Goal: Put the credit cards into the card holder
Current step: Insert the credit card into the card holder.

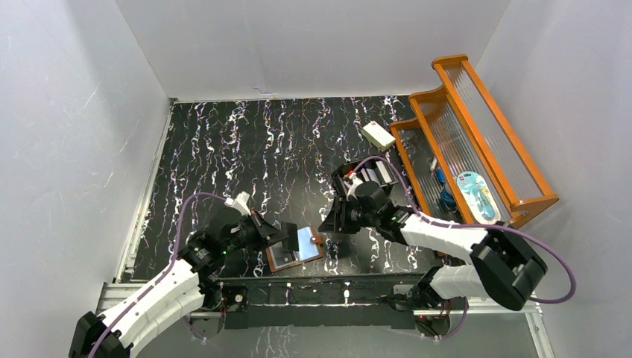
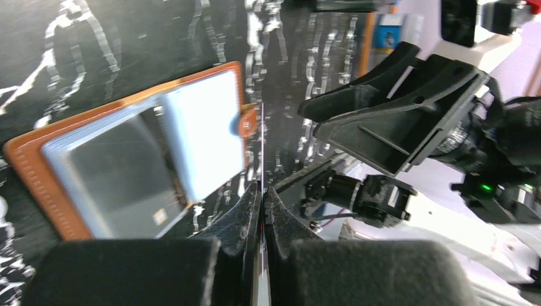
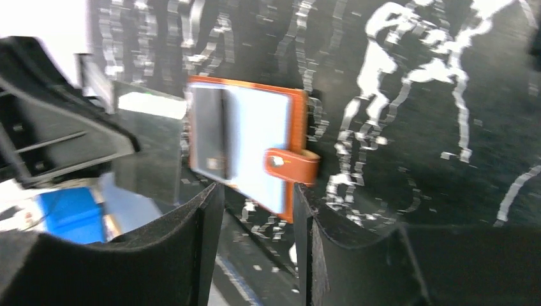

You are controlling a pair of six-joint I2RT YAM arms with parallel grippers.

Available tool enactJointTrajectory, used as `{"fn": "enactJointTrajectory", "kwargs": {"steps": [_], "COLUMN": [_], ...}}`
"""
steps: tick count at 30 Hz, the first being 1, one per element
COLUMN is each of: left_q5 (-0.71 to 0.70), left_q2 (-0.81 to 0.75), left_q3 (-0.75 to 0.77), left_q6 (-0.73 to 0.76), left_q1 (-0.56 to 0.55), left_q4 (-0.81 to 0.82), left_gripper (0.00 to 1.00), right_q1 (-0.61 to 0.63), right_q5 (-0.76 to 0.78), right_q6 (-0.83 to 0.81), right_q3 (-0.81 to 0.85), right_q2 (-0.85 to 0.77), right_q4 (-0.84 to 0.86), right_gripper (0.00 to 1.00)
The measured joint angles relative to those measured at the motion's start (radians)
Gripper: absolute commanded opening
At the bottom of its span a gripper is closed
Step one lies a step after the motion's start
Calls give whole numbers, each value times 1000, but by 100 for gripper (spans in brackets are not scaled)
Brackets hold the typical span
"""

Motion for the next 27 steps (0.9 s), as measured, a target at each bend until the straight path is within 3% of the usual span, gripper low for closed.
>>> {"fn": "enactJointTrajectory", "kwargs": {"steps": [16,27], "left_q5": [-48,-75], "left_q2": [109,152], "left_q3": [-102,-140], "left_q6": [-36,-18], "left_q1": [0,0], "left_q4": [-28,62], "left_gripper": [0,0], "right_q1": [187,232], "right_q5": [279,435], "right_q6": [-229,-248], "right_q3": [286,377], "right_q2": [289,398], "right_q4": [-293,-419], "right_gripper": [59,46]}}
